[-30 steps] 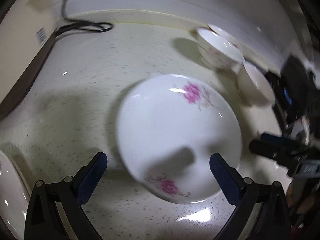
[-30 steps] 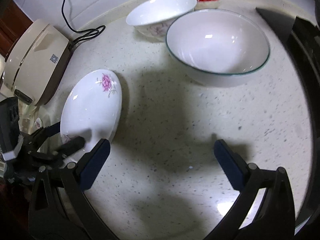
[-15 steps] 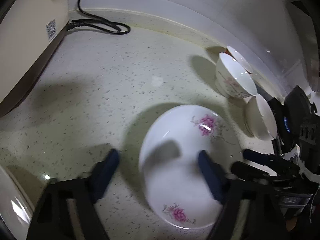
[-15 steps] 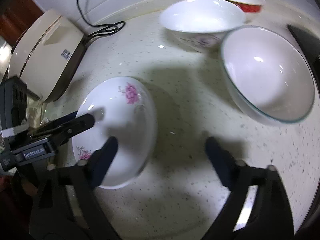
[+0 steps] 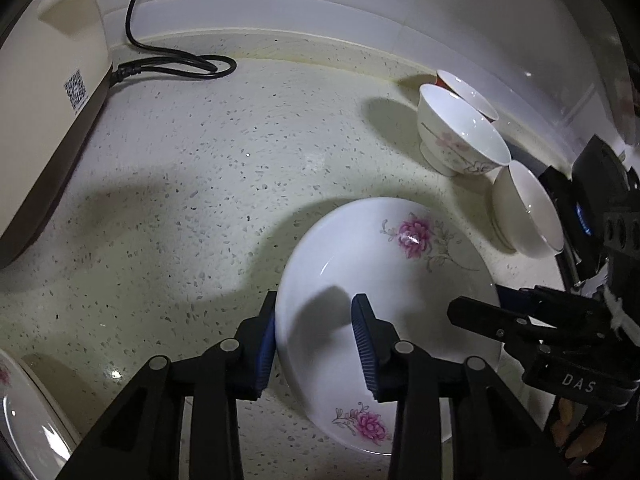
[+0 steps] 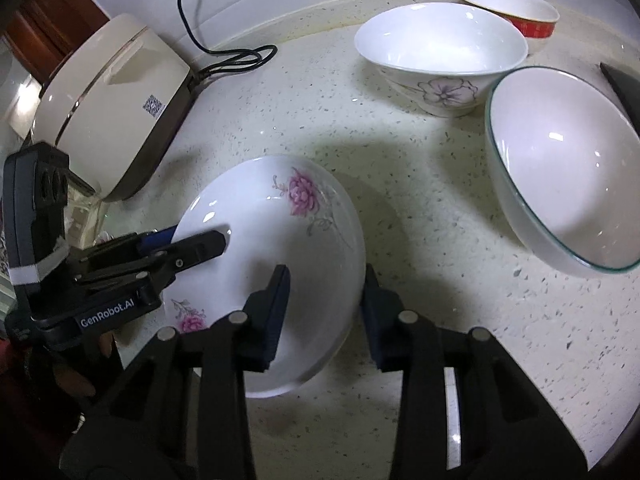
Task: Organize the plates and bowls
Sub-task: 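Grasp the rim of the third pink-flowered plate with both grippers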
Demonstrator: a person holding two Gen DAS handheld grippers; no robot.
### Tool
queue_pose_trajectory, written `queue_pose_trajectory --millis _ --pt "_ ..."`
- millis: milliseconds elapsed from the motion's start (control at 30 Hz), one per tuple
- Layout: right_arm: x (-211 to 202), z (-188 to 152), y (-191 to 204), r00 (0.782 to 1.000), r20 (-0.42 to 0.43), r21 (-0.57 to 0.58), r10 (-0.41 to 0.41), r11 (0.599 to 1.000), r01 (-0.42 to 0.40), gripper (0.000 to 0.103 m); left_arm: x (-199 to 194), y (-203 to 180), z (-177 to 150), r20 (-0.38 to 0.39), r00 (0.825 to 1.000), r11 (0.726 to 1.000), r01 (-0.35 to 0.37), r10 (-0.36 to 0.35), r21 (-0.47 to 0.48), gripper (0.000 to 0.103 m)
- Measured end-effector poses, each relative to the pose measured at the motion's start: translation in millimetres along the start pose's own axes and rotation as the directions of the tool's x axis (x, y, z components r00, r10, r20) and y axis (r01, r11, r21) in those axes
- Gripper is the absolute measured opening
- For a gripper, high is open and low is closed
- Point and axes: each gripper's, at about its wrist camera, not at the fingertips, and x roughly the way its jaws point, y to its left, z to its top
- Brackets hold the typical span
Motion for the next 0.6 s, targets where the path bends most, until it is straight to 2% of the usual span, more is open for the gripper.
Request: queue_pose_trajectory --millis 67,133,233,600 --pt "-1 -1 0 1.0 -0.005 -0.001 -0.007 1.0 0.007 0.037 0 -1 0 -0.001 1.0 1.0 -0.01 0.01 0.007 0.037" --pt "-2 -2 -2 1.0 -0.009 0.005 -0.016 1.0 0.016 0.027 -1 -1 -1 -0.005 1.0 1.0 -0.02 0.02 0.008 0.037" --pt "-3 -3 -8 1.0 -0.02 0.039 -0.008 0.999 0.008 0.019 -2 -2 -2 -0.008 0.999 0.999 -0.033 0.033 0.011 0.036" --pt "-10 -9 -5 1.0 -0.028 0.064 -0.003 0.998 0.005 0.019 -15 -5 -9 -0.003 0.999 0.999 -0.034 0.034 0.005 0.034"
